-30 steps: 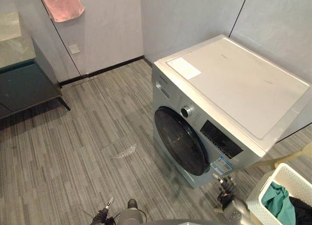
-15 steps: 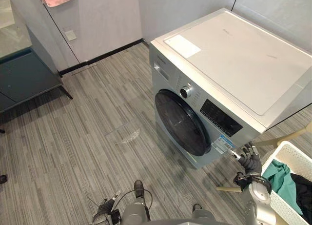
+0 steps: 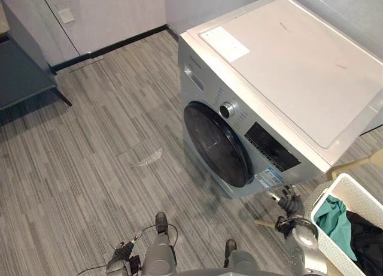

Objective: Pick up the laundry basket with both hands and put the clothes into the washing machine.

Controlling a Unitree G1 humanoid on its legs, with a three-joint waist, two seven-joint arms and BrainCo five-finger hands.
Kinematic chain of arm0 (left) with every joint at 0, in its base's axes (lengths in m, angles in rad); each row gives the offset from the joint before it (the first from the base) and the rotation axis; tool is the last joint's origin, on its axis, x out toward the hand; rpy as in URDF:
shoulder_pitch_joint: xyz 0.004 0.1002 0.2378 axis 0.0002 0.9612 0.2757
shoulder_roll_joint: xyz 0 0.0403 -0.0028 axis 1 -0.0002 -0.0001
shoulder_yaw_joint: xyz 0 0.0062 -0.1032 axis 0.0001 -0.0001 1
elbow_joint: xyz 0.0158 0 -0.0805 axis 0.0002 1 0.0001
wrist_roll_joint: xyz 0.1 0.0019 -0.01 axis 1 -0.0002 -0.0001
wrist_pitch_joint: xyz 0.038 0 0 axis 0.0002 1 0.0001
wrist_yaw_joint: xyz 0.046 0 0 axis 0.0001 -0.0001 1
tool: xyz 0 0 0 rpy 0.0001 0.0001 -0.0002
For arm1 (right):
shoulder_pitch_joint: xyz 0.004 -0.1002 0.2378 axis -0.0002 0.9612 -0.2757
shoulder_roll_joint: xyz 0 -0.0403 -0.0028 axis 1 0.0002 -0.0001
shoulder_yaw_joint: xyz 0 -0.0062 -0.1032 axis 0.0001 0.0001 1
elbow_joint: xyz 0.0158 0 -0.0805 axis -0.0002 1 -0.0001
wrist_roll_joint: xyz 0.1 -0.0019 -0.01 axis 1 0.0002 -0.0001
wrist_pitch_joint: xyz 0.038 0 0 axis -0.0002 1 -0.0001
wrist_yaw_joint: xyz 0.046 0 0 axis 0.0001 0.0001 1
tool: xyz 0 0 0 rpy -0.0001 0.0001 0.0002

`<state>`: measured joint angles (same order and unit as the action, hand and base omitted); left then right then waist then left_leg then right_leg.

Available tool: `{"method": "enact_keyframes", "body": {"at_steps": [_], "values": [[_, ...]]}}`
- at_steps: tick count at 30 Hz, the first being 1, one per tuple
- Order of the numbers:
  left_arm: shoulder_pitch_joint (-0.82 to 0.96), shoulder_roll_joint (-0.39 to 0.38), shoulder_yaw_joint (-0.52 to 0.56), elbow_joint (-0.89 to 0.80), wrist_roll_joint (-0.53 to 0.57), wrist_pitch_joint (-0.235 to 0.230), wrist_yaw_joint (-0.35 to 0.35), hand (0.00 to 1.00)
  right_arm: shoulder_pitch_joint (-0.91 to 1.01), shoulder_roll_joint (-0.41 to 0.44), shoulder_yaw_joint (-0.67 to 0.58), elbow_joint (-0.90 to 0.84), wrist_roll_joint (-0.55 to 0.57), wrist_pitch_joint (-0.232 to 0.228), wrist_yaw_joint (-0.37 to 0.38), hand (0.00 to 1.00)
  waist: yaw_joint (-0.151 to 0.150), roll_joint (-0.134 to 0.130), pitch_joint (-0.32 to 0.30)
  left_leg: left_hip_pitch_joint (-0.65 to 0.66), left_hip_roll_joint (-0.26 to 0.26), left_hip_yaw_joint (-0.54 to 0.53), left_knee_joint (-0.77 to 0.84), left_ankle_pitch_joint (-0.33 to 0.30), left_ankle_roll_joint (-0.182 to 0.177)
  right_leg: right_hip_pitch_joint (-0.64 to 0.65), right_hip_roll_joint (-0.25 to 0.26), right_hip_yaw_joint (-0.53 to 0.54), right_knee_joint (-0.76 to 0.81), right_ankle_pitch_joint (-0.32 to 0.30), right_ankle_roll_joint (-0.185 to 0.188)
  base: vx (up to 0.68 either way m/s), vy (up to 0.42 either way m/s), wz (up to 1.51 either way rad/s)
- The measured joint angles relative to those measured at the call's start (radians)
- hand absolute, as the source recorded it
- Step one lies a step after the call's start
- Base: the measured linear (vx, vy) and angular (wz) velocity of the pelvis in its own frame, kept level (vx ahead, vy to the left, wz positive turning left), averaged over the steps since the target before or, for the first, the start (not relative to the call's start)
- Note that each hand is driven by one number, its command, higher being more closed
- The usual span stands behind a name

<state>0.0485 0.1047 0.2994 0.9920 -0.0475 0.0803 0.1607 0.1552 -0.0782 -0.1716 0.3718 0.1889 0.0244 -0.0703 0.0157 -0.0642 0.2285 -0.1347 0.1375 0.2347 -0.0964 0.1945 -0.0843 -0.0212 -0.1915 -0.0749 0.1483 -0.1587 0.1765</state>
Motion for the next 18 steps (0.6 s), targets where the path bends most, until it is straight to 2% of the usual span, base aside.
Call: {"method": "enact_keyframes", "body": {"at_steps": [2,5,10,13,18], "values": [[-0.009,-0.001,-0.017,0.0,-0.001,-0.001,0.014,0.0,-0.005,0.018,0.021,0.126,-0.009,0.032,0.014,0.0,0.001,0.01,0.011,0.001,0.0,0.002,-0.001,0.0,0.0,0.0,0.0,0.003,0.0,0.0,0.0,0.0,-0.001,-0.02],[-0.01,0.003,-0.024,-0.001,-0.002,-0.002,0.017,0.0,-0.005,0.037,0.029,0.199,-0.043,0.065,0.02,0.0,-0.001,0.007,0.028,0.008,0.001,0.015,-0.007,-0.002,-0.003,-0.001,-0.001,0.02,-0.002,0.001,-0.001,-0.03,0.004,-0.12],[-0.011,0.014,-0.025,-0.001,-0.002,-0.002,0.017,0.0,0.0,0.03,0.062,0.199,-0.047,0.068,0.044,0.0,-0.002,-0.009,0.04,0.008,0.002,0.017,-0.007,-0.006,-0.006,0.0,0.0,0.022,-0.012,0.003,-0.005,-0.04,0.005,-0.03],[-0.011,0.019,-0.025,-0.001,-0.001,-0.001,0.017,0.0,0.001,0.033,0.116,0.157,-0.043,0.066,0.071,0.0,0.0,-0.02,0.046,0.007,0.002,0.017,-0.007,-0.006,-0.006,-0.001,-0.001,0.023,-0.013,0.003,-0.005,0.0,0.0,0.0],[-0.011,0.019,-0.024,-0.001,-0.001,-0.001,0.019,0.0,0.028,0.041,0.164,-0.108,-0.032,0.055,0.077,0.0,0.001,-0.026,0.051,0.005,0.002,0.016,-0.007,-0.006,-0.006,-0.001,-0.001,0.022,-0.014,0.003,-0.005,0.0,0.0,0.0]]}}
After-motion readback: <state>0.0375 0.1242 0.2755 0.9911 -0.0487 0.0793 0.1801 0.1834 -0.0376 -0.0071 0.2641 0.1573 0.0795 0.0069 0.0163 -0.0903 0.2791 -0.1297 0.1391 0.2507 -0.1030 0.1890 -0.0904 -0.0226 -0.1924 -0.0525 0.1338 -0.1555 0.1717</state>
